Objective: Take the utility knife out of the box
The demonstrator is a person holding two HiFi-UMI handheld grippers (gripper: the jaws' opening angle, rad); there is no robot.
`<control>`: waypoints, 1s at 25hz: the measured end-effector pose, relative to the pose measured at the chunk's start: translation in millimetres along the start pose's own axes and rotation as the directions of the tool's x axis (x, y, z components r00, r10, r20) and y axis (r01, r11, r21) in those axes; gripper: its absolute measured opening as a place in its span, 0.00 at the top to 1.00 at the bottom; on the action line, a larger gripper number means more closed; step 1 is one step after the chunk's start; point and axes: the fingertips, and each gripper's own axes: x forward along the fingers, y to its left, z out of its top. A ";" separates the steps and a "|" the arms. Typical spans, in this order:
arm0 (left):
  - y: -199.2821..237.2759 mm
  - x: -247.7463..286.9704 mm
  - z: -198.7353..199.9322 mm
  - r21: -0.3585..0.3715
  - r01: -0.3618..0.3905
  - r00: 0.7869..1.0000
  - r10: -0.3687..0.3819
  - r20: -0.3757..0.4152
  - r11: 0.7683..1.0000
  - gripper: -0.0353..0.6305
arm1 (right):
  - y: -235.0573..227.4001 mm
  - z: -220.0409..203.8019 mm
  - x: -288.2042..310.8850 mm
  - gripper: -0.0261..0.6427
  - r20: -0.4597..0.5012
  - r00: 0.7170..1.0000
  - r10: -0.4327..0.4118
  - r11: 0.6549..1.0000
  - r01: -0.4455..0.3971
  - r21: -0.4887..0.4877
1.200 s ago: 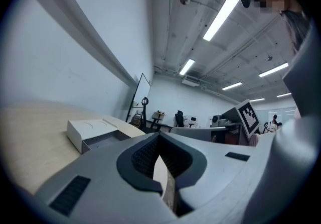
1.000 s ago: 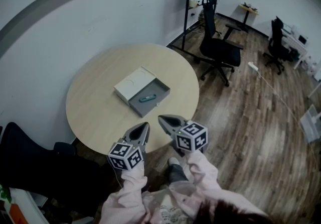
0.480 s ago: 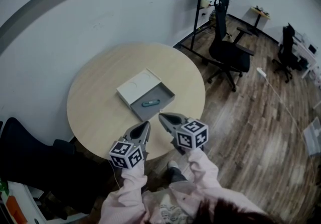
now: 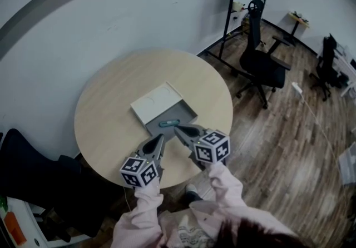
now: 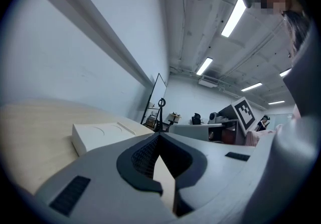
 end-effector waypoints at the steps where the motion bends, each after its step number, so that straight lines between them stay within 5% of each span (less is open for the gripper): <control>1: 2.9 2.3 1.2 -0.003 -0.007 1.000 0.007 0.003 1.000 0.94 | -2.1 0.6 3.5 0.97 -0.006 1.000 0.008 1.000 -0.008 -0.001; 25: 35.8 43.1 7.1 -0.039 -0.155 0.988 0.155 0.000 0.987 0.94 | -36.8 5.7 49.9 0.97 -0.120 0.976 0.183 0.981 -0.189 -0.046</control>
